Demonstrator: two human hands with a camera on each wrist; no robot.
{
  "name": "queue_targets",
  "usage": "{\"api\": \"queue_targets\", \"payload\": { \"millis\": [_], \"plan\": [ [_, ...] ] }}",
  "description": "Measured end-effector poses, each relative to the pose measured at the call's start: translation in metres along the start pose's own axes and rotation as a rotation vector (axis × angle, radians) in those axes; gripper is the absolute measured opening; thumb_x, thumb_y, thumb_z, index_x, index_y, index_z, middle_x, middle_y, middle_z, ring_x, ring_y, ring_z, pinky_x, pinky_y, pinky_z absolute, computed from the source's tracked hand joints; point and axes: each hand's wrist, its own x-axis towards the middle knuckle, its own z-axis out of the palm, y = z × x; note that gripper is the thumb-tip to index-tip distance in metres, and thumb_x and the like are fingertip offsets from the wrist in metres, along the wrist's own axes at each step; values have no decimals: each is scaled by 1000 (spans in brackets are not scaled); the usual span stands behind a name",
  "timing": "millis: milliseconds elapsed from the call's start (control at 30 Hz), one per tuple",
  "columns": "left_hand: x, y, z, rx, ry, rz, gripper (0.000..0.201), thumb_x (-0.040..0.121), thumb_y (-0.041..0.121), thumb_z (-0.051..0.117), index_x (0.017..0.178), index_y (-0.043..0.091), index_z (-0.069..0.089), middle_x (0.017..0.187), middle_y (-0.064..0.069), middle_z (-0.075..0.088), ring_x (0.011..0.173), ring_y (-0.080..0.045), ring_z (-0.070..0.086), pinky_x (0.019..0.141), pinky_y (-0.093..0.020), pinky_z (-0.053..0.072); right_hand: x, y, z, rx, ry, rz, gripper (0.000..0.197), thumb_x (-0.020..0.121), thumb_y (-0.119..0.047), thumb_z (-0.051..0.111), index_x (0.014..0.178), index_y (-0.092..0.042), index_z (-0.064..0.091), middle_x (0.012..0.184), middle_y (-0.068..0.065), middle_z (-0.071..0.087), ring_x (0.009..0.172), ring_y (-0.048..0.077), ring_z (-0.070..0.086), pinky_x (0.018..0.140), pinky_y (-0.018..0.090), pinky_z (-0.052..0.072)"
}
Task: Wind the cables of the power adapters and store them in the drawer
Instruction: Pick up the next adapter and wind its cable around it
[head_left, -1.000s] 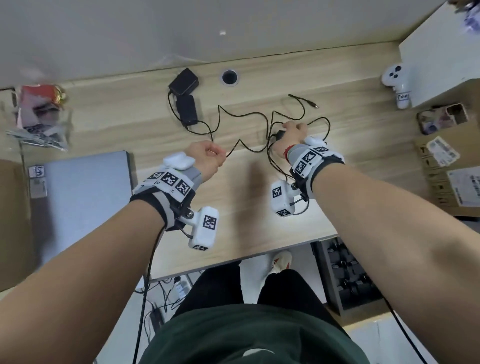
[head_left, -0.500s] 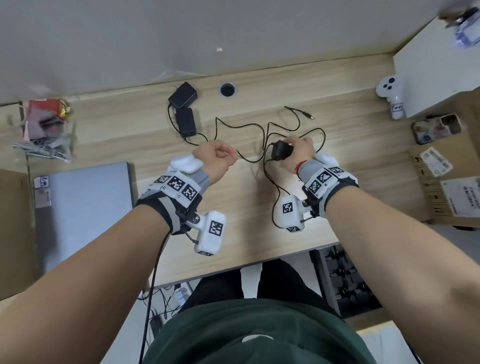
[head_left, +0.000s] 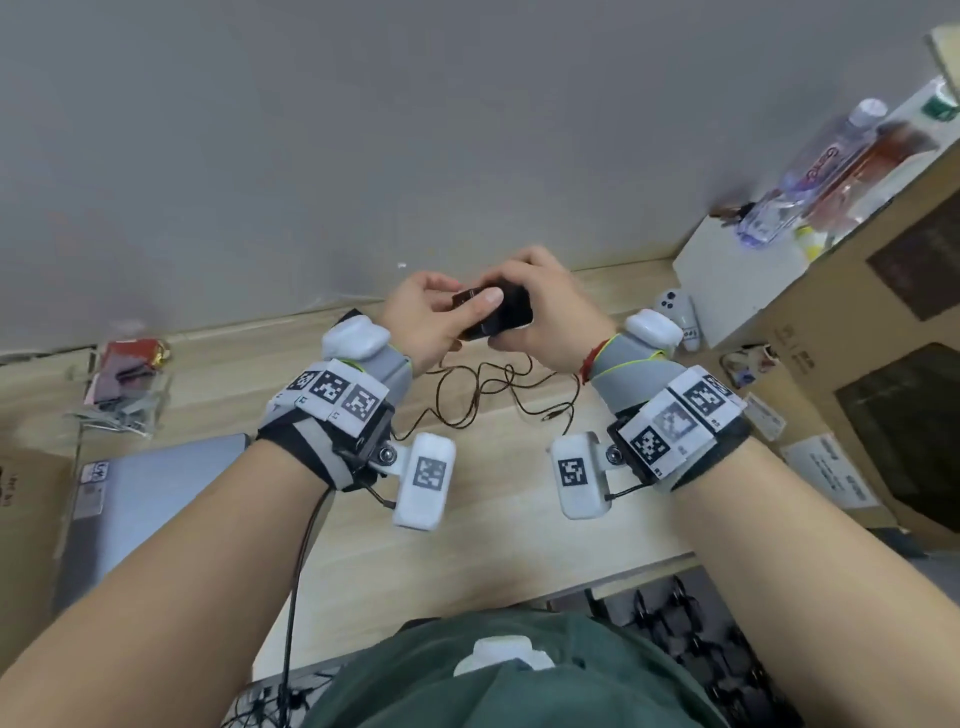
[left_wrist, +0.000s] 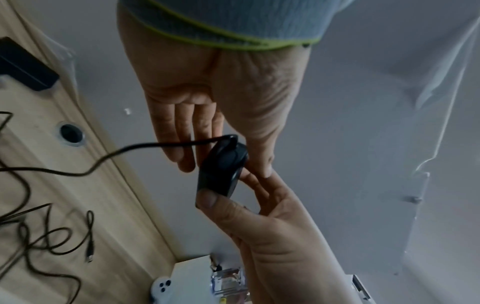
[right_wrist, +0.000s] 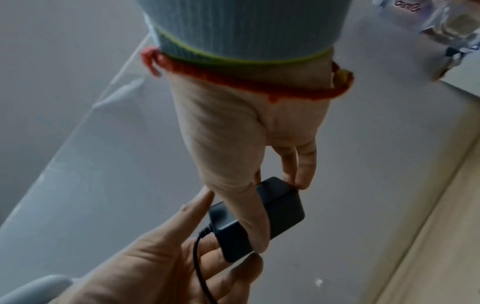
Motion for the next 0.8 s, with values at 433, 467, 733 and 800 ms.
{"api": "queue_targets", "payload": {
  "millis": [433, 467, 733, 800],
  "plan": [
    [-17, 55, -18, -305, 127, 5, 25, 84, 16, 67, 105, 7, 57, 93, -17, 66, 72, -29, 65, 68, -40, 58, 10, -19, 10, 526, -263, 106, 46, 88, -28, 72, 124, -14, 46, 113, -2, 62, 104, 12, 63, 101, 36, 48],
    [-16, 58, -18, -321, 124, 4, 20, 89, 11, 64, 107, 6, 55, 93, -18, 65, 71, -28, 65, 61, -33, 58, 9, -22, 15, 511, -324, 80, 39, 92, -26, 67, 124, -10, 50, 116, 0, 62, 109, 14, 62, 103, 34, 46],
    [-17, 58, -28, -254, 58, 81, 37, 86, 23, 73, 115, 2, 62, 99, -14, 71, 82, -24, 73, 73, -32, 60, 11, -34, 19, 393, -451, -41, 13, 99, -26, 56, 97, -17, 66, 116, 17, 68, 113, 29, 61, 106, 47, 43],
    [-16, 58, -32, -259, 65, 92, 33, 87, 24, 72, 112, 5, 62, 99, -13, 71, 83, -24, 73, 76, -33, 60, 12, -32, 19, 439, -449, -40, 7, 97, -23, 59, 89, -22, 60, 113, 25, 66, 105, 29, 63, 104, 53, 42]
  ]
}}
